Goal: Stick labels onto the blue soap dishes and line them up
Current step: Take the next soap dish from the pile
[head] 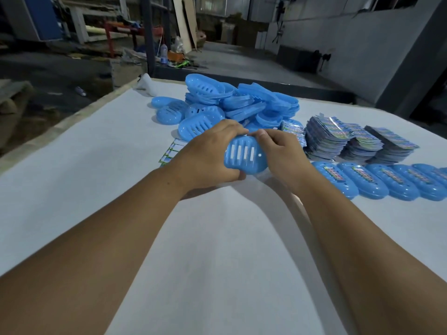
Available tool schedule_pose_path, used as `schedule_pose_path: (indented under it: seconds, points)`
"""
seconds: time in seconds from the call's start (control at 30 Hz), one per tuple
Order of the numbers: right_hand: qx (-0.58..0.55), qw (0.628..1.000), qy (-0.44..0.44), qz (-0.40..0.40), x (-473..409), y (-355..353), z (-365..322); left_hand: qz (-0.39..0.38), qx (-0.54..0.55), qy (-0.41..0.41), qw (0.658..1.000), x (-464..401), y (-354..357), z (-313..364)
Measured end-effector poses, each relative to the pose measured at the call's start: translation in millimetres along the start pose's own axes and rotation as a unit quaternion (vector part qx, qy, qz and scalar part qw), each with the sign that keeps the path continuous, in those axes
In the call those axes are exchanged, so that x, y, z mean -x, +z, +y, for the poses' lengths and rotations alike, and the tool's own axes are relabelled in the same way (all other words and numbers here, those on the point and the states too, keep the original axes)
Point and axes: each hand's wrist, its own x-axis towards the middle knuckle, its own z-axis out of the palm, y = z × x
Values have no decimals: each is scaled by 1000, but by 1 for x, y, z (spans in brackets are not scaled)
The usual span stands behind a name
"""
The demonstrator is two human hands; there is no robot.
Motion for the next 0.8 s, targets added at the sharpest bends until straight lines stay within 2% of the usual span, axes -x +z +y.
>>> schedule_pose_path:
  seconds: [0.13,0.27,0.4,0.6,0.67,0.73,0.8]
  points:
    - [39,998,41,-24,-2,0,4,-34,-18,-34,999,1,-1,-1]
    - [121,992,42,9,-3,0,7,-72,-27,-85,993,4,-1,-3]
    - [110,992,51,45,-4,-2,7,-107,10,-147,983,6,0,-4]
    - [117,991,43,42,-4,0,7,-131,18,-173,976,5,-3,-3]
    - [123,991,36,45,-4,0,7,-115,22,-193,974,7,-5,-2]
    - [124,991,25,49,-4,0,6,-38,17,-237,971,8,-9,-5]
    - [124,991,24,53,-4,1,6,32,-68,-286,955,6,-20,-11]
